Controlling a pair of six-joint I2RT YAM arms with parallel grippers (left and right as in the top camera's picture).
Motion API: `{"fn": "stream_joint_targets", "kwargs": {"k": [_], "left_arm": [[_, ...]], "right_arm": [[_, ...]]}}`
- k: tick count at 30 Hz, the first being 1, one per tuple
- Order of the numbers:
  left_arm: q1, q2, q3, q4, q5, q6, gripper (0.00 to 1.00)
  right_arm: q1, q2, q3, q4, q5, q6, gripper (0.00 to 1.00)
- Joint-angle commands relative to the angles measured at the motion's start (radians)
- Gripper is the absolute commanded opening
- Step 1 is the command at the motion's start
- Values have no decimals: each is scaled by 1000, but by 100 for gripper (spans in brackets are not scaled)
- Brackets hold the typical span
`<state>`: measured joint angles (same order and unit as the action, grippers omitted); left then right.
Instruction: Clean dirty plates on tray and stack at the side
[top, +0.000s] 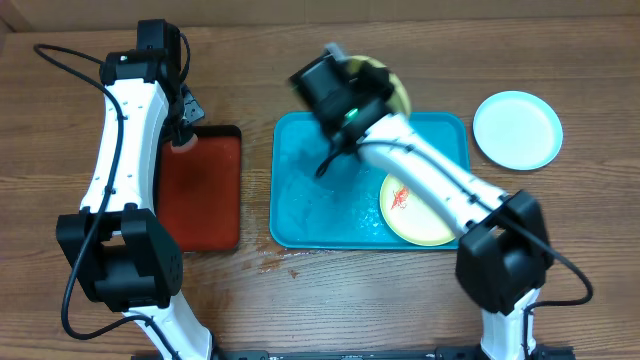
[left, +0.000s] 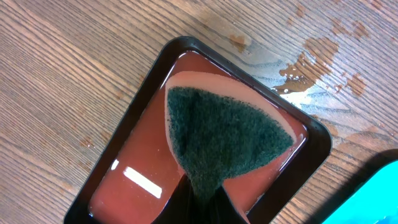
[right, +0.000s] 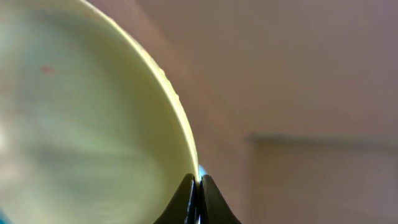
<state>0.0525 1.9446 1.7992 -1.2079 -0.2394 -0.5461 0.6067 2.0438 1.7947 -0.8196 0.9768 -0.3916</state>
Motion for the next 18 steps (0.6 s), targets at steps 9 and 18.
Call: {"fn": "stream_joint_targets", "kwargs": {"k": [9,18], "left_arm": [[0,6,-6,11,5,-11,4],[0,6,-6,12,5,-12,4]], "right_arm": [[-638,-100,4,-237,-1118,322,4],[-989,-93,-64,-248,-1181,322,4]]}}
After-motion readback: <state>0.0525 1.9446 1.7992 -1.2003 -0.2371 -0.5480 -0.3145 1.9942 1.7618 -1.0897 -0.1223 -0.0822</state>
